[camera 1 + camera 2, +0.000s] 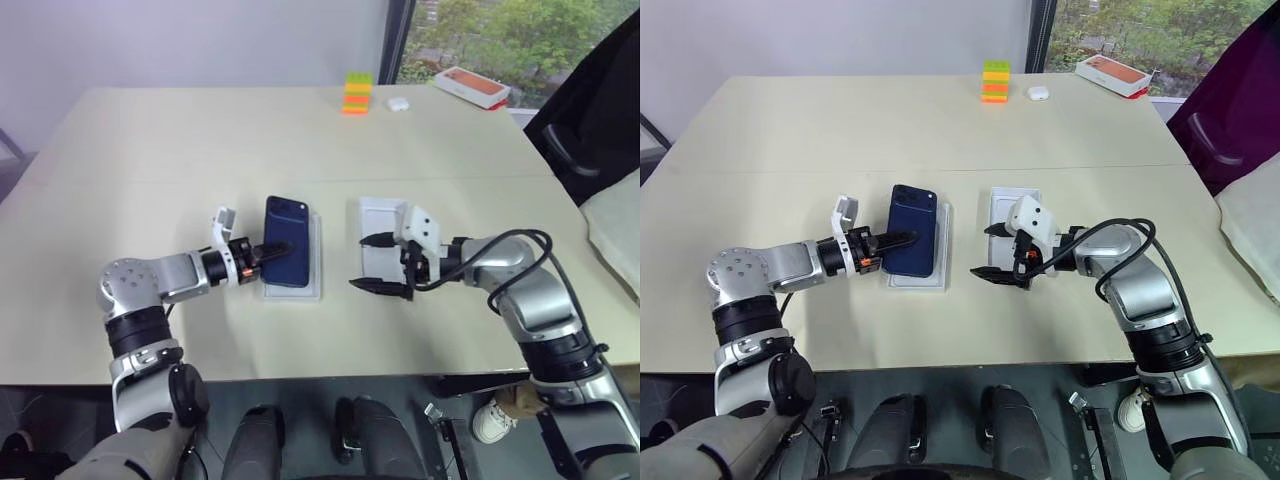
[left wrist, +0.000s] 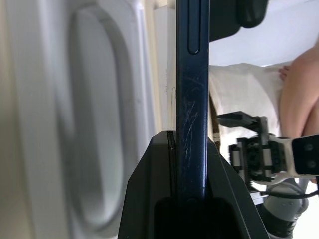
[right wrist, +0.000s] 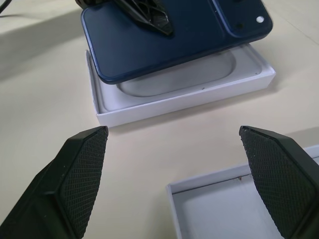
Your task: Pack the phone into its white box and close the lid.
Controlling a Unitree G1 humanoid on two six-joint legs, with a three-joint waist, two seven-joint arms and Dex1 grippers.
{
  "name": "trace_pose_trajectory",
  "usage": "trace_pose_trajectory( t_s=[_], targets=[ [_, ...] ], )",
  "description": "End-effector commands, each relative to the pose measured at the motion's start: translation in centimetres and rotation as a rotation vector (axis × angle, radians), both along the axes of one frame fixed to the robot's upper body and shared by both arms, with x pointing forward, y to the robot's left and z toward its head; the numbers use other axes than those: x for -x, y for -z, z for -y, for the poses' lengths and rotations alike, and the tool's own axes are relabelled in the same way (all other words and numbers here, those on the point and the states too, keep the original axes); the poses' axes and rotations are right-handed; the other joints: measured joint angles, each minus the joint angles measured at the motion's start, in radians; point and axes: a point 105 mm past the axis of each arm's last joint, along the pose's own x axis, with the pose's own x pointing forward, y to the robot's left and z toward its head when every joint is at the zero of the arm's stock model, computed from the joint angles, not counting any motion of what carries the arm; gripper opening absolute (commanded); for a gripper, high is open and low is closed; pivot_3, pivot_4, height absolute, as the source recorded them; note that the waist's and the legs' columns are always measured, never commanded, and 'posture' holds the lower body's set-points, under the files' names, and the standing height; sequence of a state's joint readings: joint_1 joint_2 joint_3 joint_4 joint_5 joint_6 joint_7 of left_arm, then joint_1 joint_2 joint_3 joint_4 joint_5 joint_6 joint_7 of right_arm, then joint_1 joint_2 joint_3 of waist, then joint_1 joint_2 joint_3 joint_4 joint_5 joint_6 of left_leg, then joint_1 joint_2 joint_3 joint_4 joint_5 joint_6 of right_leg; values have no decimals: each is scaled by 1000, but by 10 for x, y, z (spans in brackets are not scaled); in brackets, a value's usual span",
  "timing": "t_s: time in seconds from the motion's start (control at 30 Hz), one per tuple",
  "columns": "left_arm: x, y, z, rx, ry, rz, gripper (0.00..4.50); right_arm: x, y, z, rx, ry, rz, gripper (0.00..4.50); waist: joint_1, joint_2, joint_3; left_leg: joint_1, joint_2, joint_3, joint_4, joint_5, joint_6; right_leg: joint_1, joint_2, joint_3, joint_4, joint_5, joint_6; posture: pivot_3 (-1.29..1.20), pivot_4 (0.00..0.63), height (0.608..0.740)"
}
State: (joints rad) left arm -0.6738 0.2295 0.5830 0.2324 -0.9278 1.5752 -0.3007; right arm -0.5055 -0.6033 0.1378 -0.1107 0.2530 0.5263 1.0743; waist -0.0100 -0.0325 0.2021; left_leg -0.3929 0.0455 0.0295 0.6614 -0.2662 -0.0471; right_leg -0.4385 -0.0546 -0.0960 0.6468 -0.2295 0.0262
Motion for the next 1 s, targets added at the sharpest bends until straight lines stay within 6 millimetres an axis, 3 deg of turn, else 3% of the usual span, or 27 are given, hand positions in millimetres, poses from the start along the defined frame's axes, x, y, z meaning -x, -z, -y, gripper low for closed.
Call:
trace_pose_trajectory(
  t_s=[0.03, 0.07, 0.2, 0.33, 1.0],
  targets=[
    [-2, -13, -1, 16, -1, 57, 0, -3, -8, -1, -14, 0, 39, 4408, 0, 0, 0, 0, 0, 0, 0, 0, 0, 0, 0, 0, 0, 0, 0, 0, 150, 740],
    [-2, -14, -1, 26, -2, 52, 0, -3, -7, -1, -12, 3, 41, 4408, 0, 0, 0, 0, 0, 0, 0, 0, 0, 0, -1, 0, 0, 0, 0, 0, 150, 740],
    [-2, -10, 1, 6, 2, 38, 1739, -3, -6, -7, -4, -12, 48, 4463, -1, 0, 0, 0, -1, 0, 0, 0, 0, 0, -1, 0, 0, 0, 0, 0, 150, 740],
    [0, -10, 2, -13, 26, 24, 3851, -4, -6, -11, -8, -16, 48, 4463, 0, 0, 0, 0, -1, 0, 0, 0, 0, 0, -1, 0, 1, 0, 0, 0, 150, 740],
    [6, -28, 7, -125, 112, 87, 3851, -4, -2, -23, -31, -23, 47, 4463, 0, 0, 0, 0, -1, 0, 1, 0, 0, 0, -2, 0, 1, 1, -1, 0, 150, 740]
  ],
)
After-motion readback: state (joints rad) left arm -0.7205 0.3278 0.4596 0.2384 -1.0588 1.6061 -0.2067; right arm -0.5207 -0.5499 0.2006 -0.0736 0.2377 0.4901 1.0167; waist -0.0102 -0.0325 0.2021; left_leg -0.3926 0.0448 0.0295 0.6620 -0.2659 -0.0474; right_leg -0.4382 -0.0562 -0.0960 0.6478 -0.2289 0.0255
